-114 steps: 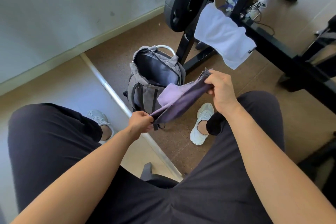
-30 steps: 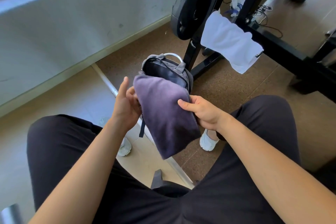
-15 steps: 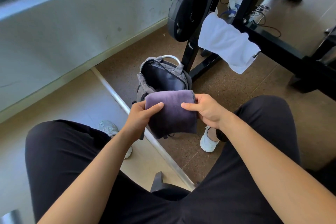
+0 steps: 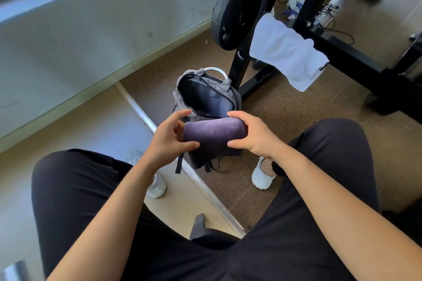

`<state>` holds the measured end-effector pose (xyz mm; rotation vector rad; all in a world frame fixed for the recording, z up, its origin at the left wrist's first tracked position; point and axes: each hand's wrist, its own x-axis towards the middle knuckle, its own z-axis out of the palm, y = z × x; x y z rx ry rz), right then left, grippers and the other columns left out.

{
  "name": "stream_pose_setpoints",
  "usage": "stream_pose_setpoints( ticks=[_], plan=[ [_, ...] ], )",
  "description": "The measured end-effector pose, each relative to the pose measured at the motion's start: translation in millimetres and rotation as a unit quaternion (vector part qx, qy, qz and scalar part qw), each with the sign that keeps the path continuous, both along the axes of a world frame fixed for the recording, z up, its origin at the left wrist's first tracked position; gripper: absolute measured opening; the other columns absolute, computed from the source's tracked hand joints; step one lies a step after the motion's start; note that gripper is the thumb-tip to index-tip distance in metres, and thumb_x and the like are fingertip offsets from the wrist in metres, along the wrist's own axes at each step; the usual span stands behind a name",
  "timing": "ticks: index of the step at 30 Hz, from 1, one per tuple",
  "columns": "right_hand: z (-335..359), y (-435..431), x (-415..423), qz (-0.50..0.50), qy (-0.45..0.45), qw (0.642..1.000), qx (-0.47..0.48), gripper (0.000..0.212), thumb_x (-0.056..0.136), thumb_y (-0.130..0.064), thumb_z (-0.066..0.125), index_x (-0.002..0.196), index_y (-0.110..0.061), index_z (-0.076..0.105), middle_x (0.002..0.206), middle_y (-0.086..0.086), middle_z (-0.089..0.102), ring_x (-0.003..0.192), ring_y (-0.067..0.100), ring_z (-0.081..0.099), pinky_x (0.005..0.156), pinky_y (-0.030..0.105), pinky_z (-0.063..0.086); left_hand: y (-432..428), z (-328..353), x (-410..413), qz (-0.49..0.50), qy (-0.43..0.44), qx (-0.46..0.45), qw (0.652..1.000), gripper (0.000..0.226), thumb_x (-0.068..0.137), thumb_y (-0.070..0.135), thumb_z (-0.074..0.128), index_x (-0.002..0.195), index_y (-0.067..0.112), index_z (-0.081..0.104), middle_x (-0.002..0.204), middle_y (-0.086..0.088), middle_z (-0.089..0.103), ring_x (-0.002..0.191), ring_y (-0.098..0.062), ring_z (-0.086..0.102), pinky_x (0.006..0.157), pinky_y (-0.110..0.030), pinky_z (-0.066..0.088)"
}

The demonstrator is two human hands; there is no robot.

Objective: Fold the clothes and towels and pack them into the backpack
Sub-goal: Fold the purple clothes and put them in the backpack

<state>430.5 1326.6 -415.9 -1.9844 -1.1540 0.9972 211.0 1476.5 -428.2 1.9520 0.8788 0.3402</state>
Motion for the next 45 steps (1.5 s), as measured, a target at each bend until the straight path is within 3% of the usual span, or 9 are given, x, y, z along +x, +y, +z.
stream_pose_setpoints(
  ticks=[4, 10, 16, 20, 26, 30, 34, 38, 45],
  plan=[
    [-4.2, 2.4, -5.7, 0.012, -0.092, 0.995, -0.027, 0.073, 0.08, -0.019, 0.081, 0.145, -0.029, 0.049, 0.142, 0.001, 0.056, 0.129, 0.02, 0.051, 0.098, 0.03, 0.046, -4.6, -5.5, 0.7, -0.039, 0.082, 0.097, 0.991, 0.071, 0.068, 0.017, 0.092, 0.134, 0.026, 0.065, 0.1, 0.008, 0.068, 0.091, -0.016, 0.064, 0.082, -0.028, 0.052],
    [2.2, 2.8, -5.9, 0.015, -0.146, 0.989, -0.015, 0.02, 0.084, -0.026, 0.077, 0.103, -0.023, 0.072, 0.101, -0.001, 0.065, 0.094, 0.015, 0.061, 0.082, 0.031, 0.054, -6.9, 2.2, 1.6, -0.024, 0.073, 0.087, 0.993, 0.021, 0.071, 0.027, 0.085, 0.088, 0.033, 0.075, 0.077, 0.012, 0.066, 0.072, -0.003, 0.062, 0.064, -0.015, 0.044],
    [11.3, 2.2, 2.5, -0.085, 0.281, 0.956, 0.007, 0.024, 0.092, -0.017, 0.07, 0.112, -0.004, 0.073, 0.106, 0.012, 0.076, 0.098, 0.017, 0.07, 0.091, 0.032, 0.053, -7.7, 19.2, 4.1, 0.054, -0.089, -0.328, 0.939, 0.028, 0.082, 0.033, 0.066, 0.101, 0.015, 0.076, 0.096, -0.005, 0.075, 0.094, -0.019, 0.069, 0.087, -0.035, 0.051],
    [11.1, 5.2, -2.9, -0.135, 0.404, 0.905, -0.014, 0.036, 0.099, -0.028, 0.062, 0.123, -0.002, 0.067, 0.119, 0.014, 0.073, 0.11, 0.025, 0.069, 0.1, 0.037, 0.051, -12.3, 13.8, 8.0, 0.091, -0.068, -0.479, 0.871, 0.059, 0.091, 0.055, 0.062, 0.132, 0.013, 0.066, 0.127, -0.015, 0.072, 0.117, -0.033, 0.068, 0.105, -0.045, 0.046],
    [12.2, 6.7, -2.1, -0.211, 0.42, 0.883, -0.007, 0.042, 0.099, -0.029, 0.061, 0.126, 0.003, 0.063, 0.117, 0.017, 0.073, 0.105, 0.027, 0.072, 0.082, 0.032, 0.059, -26.1, 13.3, 12.3, 0.047, 0.021, -0.456, 0.888, 0.053, 0.083, 0.051, 0.071, 0.118, 0.011, 0.074, 0.111, -0.012, 0.078, 0.1, -0.024, 0.075, 0.082, -0.034, 0.055],
    [21.9, 5.4, -0.4, -0.215, 0.446, 0.869, 0.009, 0.044, 0.099, -0.031, 0.061, 0.131, -0.002, 0.061, 0.126, 0.018, 0.069, 0.118, 0.03, 0.067, 0.099, 0.039, 0.054, -29.5, 9.8, 13.9, 0.052, -0.049, -0.442, 0.894, 0.021, 0.092, 0.03, 0.072, 0.106, 0.014, 0.073, 0.101, -0.009, 0.077, 0.096, -0.024, 0.072, 0.074, -0.03, 0.057],
    [31.6, 0.1, 2.8, -0.177, 0.556, 0.811, 0.046, 0.052, 0.099, -0.041, 0.055, 0.139, -0.008, 0.058, 0.139, 0.017, 0.061, 0.131, 0.032, 0.057, 0.112, 0.046, 0.042, -27.7, 16.0, 14.5, 0.057, -0.18, -0.44, 0.878, 0.028, 0.09, 0.027, 0.069, 0.113, 0.011, 0.068, 0.104, -0.01, 0.075, 0.098, -0.023, 0.072, 0.08, -0.033, 0.059],
    [25.8, 0.2, -5.0, -0.123, 0.594, 0.795, -0.013, 0.066, 0.099, -0.059, 0.048, 0.145, -0.012, 0.053, 0.145, 0.021, 0.054, 0.137, 0.038, 0.05, 0.119, 0.054, 0.03, -31.2, 14.5, 15.1, 0.064, -0.144, -0.414, 0.897, 0.037, 0.09, 0.025, 0.076, 0.124, 0.017, 0.064, 0.111, -0.005, 0.076, 0.106, -0.024, 0.071, 0.082, -0.035, 0.057],
    [24.8, 2.8, -9.6, -0.131, 0.459, 0.878, -0.03, 0.038, 0.099, -0.035, 0.06, 0.126, -0.009, 0.065, 0.122, 0.016, 0.071, 0.114, 0.029, 0.069, 0.097, 0.039, 0.055, -27.7, 16.5, 10.6, 0.019, -0.123, -0.321, 0.939, 0.059, 0.088, 0.005, 0.077, 0.139, 0.023, 0.053, 0.13, 0.0, 0.069, 0.116, -0.015, 0.069, 0.09, -0.026, 0.058]
  ],
)
